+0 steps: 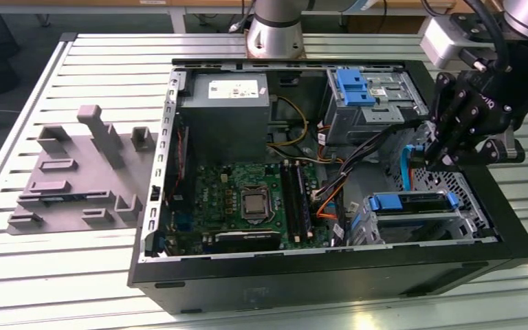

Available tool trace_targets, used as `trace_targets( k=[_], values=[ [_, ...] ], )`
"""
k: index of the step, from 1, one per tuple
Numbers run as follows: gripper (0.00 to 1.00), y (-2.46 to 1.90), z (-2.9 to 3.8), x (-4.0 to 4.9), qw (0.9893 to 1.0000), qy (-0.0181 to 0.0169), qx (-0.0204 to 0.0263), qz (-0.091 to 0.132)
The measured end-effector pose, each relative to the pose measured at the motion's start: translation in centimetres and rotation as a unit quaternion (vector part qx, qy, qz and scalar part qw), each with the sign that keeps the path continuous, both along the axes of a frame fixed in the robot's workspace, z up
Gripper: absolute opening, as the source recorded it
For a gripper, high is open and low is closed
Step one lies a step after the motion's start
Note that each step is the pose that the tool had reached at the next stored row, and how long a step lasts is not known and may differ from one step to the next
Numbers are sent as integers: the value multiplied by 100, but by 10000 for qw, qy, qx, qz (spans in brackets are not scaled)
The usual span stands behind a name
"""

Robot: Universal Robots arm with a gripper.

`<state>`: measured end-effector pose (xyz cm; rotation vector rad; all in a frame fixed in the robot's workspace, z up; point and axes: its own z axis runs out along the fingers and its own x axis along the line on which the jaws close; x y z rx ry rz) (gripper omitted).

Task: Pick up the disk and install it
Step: 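Insert the first disk wire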

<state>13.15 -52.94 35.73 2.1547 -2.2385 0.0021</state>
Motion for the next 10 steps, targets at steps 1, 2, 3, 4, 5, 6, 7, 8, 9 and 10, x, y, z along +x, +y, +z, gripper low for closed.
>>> trace_targets(
  k=[1, 2, 3, 4, 5, 6, 7, 8, 9, 10],
  values=[
    [25, 2, -5, 0, 10000, 0, 0, 0],
    [25, 4, -9, 1, 10000, 0, -1, 0],
    [25, 5, -13, 1, 10000, 0, -1, 0],
    [25, 6, -17, 1, 10000, 0, -2, 0],
    [25, 7, -19, 2, 10000, 0, -1, 0],
    [25, 7, -19, 2, 10000, 0, -1, 0],
    [25, 7, -19, 2, 10000, 0, -3, 0],
    [25, 7, -19, 2, 10000, 0, -4, 0],
    [25, 7, -19, 2, 10000, 0, -4, 0],
    [26, 7, -19, 2, 10000, 0, -4, 0]
  ],
)
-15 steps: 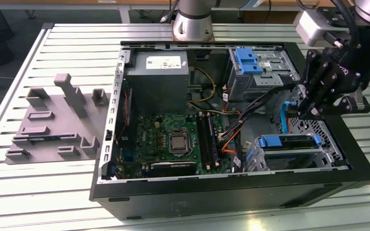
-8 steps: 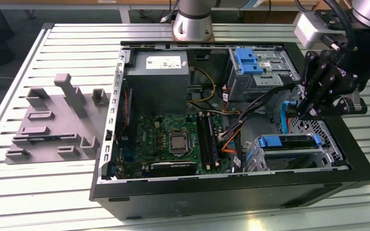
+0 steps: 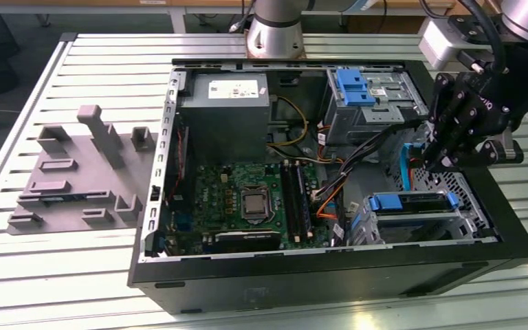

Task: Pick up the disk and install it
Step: 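Insert the first disk wire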

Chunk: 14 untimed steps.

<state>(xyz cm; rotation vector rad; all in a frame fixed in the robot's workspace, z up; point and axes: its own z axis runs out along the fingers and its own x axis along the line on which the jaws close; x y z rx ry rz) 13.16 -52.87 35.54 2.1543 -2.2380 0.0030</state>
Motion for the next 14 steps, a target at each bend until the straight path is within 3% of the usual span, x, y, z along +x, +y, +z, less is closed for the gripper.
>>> trace_targets(
  k=[1, 2, 11, 13, 14],
  values=[
    [26, 0, 1, 0, 10000, 0, 0, 0],
    [32, 0, 3, 0, 10000, 0, 0, 0],
    [32, 11, -3, 0, 10000, 0, 0, 0],
    [31, 11, -10, 0, 10000, 0, -1, 0],
    [25, 11, -15, 0, 10000, 0, 0, 0]
  ],
)
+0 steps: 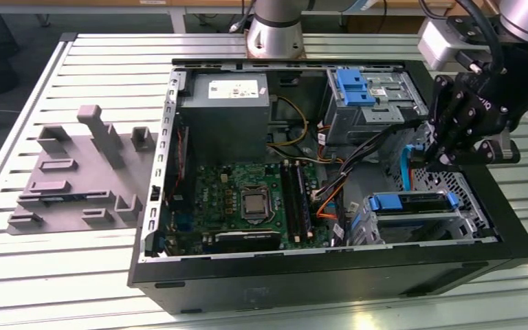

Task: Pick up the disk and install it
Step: 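Insert the first disk wire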

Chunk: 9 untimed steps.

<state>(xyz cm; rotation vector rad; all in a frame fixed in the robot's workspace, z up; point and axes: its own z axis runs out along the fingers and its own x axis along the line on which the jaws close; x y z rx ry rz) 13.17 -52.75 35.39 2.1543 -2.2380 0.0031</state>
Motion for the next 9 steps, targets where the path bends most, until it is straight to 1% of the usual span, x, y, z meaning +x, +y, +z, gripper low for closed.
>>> trace_targets(
  k=[1, 2, 3, 6, 9],
  values=[
    [18, 0, -4, 0, 10000, 0, 0, 0],
    [18, 0, -7, 0, 10000, 0, 0, 0],
    [16, 0, -8, 0, 10000, 0, -1, 0],
    [16, -1, -10, -1, 10000, 0, 1, 1],
    [16, -23, -9, -21, 10000, -12, 0, 3]
  ],
)
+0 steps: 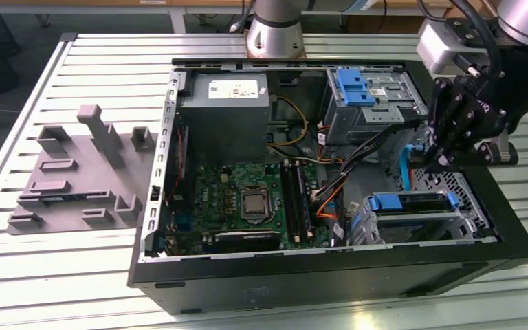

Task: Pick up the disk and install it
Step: 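Insert the first disk wire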

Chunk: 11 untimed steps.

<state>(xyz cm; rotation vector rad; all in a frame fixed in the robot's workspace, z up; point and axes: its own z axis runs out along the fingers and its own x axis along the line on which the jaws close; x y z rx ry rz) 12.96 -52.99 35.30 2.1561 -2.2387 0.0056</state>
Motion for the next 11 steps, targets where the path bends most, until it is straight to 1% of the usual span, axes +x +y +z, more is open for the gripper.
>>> trace_targets(
  k=[3, 8, 10, 11],
  values=[
    [16, -30, -1, -39, 10000, -38, 0, 3],
    [16, -73, -26, -91, 9999, -121, 1, 9],
    [16, -92, -41, -98, 9999, -140, -2, 10],
    [16, -110, -48, -99, 9999, -142, -1, 11]
  ],
)
